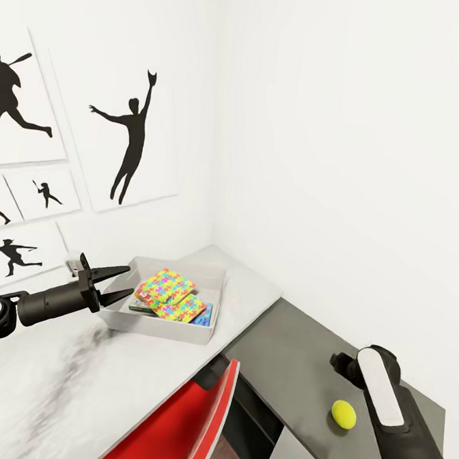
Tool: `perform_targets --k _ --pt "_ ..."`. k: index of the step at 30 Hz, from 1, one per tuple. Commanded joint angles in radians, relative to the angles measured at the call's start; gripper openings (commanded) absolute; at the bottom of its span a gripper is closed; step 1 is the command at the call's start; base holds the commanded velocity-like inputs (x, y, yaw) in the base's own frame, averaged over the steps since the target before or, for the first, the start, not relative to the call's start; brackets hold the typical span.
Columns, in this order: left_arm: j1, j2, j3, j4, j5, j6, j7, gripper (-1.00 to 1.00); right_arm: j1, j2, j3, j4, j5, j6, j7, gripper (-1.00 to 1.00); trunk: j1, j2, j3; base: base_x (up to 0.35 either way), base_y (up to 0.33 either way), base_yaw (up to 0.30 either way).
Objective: Put all the toys in the child's room - the three board games (two on the bed and one on the table), the two jigsaw puzzles on the table, and the tennis ball on the table - inside the toy box on the table in the child's room.
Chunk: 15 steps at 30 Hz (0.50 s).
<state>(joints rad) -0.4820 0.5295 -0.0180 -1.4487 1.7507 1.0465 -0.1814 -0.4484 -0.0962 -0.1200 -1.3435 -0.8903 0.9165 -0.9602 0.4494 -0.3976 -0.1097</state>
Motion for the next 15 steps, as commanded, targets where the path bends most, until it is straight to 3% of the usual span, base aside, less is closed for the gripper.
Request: perform_targets --k 1,5,15 --pt "-0.001 0.001 -0.002 0.0 -0.008 0.001 -0.01 1.0 -0.001 -0.005 -0.004 0.007 -0.008 0.004 0.011 1.0 0.001 -0.002 -0.004 0.0 0.0 0.0" --pt "-0.001 0.001 -0.002 0.0 -0.008 0.001 -0.01 1.0 -0.001 -0.013 -0.011 0.02 -0.003 0.003 0.056 1.0 0.001 -0.002 -0.01 0.0 0.0 0.0" --pt "-0.001 0.001 -0.003 -0.011 -0.004 0.001 -0.028 1.0 -0.001 -0.016 -0.013 0.024 -0.001 -0.016 0.066 1.0 0.001 -0.002 -0.027 0.0 -0.033 0.0"
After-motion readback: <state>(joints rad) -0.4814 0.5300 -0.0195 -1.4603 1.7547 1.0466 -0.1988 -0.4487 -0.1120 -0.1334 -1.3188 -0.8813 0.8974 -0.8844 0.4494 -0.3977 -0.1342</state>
